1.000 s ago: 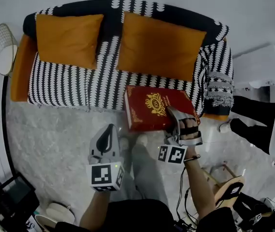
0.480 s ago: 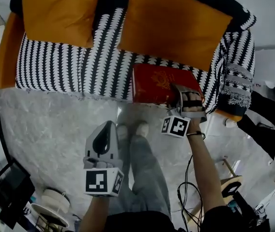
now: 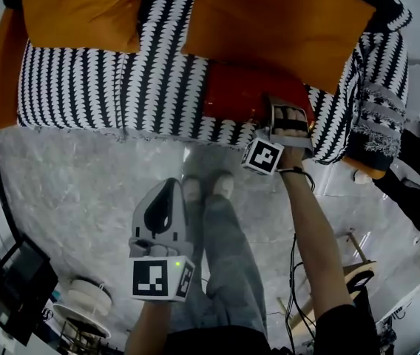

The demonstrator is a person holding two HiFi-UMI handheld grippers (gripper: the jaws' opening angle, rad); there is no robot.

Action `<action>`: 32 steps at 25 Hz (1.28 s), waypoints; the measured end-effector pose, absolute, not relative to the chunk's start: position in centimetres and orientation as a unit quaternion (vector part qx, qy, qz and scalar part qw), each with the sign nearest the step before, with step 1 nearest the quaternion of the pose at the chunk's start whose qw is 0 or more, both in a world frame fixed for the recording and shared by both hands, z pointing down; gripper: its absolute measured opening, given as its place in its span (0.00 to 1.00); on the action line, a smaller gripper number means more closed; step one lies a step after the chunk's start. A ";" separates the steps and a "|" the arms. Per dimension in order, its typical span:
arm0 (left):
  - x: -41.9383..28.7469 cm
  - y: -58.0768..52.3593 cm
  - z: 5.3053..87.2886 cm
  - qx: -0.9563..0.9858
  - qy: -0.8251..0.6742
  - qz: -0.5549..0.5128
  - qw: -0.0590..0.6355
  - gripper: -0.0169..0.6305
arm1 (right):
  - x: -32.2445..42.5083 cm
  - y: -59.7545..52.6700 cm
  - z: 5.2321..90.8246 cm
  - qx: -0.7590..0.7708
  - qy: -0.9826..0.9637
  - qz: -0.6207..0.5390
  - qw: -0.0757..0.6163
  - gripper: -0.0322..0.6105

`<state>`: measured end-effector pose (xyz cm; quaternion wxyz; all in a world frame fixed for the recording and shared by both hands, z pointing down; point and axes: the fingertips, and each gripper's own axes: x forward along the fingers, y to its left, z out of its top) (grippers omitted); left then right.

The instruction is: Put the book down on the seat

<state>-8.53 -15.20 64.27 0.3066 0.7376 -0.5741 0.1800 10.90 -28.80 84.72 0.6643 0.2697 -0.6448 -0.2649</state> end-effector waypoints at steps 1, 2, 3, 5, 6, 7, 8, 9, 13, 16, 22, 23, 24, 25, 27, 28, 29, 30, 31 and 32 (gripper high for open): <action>-8.5 -15.1 64.4 0.738 -0.573 0.183 0.305 0.05 | 11.2 -28.9 85.3 0.273 -0.635 -0.267 0.671 0.39; -8.5 -15.1 64.4 0.739 -0.572 0.186 0.303 0.05 | 11.4 -29.0 85.9 0.277 -0.627 -0.268 0.678 0.40; -8.5 -15.0 64.4 0.740 -0.571 0.188 0.301 0.05 | 11.7 -29.0 86.5 0.278 -0.621 -0.266 0.683 0.40; -8.4 -14.8 64.4 0.742 -0.568 0.188 0.301 0.05 | 11.9 -28.6 87.3 0.271 -0.623 -0.251 0.689 0.43; -8.4 -14.7 64.5 0.743 -0.568 0.188 0.302 0.05 | 11.9 -28.4 87.6 0.265 -0.627 -0.244 0.691 0.45; -8.4 -14.5 64.5 0.742 -0.568 0.188 0.303 0.05 | 11.9 -28.2 87.8 0.258 -0.631 -0.238 0.692 0.51; -8.4 -14.3 64.6 0.742 -0.567 0.189 0.304 0.05 | 11.8 -27.9 87.9 0.253 -0.635 -0.233 0.691 0.54; -8.2 -14.1 64.6 0.742 -0.567 0.190 0.305 0.05 | 11.8 -27.6 88.0 0.249 -0.640 -0.228 0.690 0.56; -7.5 -13.6 64.1 0.751 -0.560 0.203 0.285 0.05 | 11.8 -26.6 87.9 0.232 -0.652 -0.210 0.691 0.62; -7.3 -12.9 63.9 0.756 -0.556 0.210 0.276 0.05 | 11.5 -25.5 87.7 0.223 -0.662 -0.200 0.687 0.65; -7.3 -12.1 63.0 0.758 -0.555 0.210 0.272 0.05 | 11.2 -22.5 87.0 0.211 -0.681 -0.177 0.678 0.66; -7.3 -12.1 62.8 0.759 -0.555 0.210 0.268 0.05 | 11.0 -21.8 86.8 0.207 -0.683 -0.179 0.677 0.66; -7.3 -12.1 62.5 0.761 -0.554 0.210 0.263 0.05 | 10.9 -21.1 86.7 0.203 -0.684 -0.182 0.676 0.66; -7.2 -12.0 62.3 0.763 -0.553 0.210 0.260 0.05 | 10.8 -20.3 86.6 0.202 -0.685 -0.184 0.675 0.66; -7.0 -11.9 61.7 0.765 -0.551 0.207 0.262 0.05 | 11.0 -19.1 86.4 0.209 -0.687 -0.177 0.672 0.66; -6.9 -11.8 61.3 0.765 -0.550 0.205 0.264 0.05 | 11.2 -18.7 86.2 0.218 -0.689 -0.171 0.670 0.66; -6.8 -11.7 61.1 0.766 -0.550 0.205 0.263 0.05 | 11.3 -18.5 85.8 0.229 -0.690 -0.166 0.666 0.66; -6.9 -11.6 60.8 0.768 -0.549 0.204 0.258 0.05 | 11.4 -18.4 85.0 0.244 -0.690 -0.165 0.661 0.66; -6.9 -11.4 60.5 0.770 -0.550 0.203 0.254 0.05 | 11.5 -18.5 84.1 0.260 -0.688 -0.169 0.655 0.61; -6.9 -11.3 60.2 0.771 -0.550 0.201 0.251 0.05 | 11.6 -18.5 83.0 0.278 -0.687 -0.174 0.649 0.45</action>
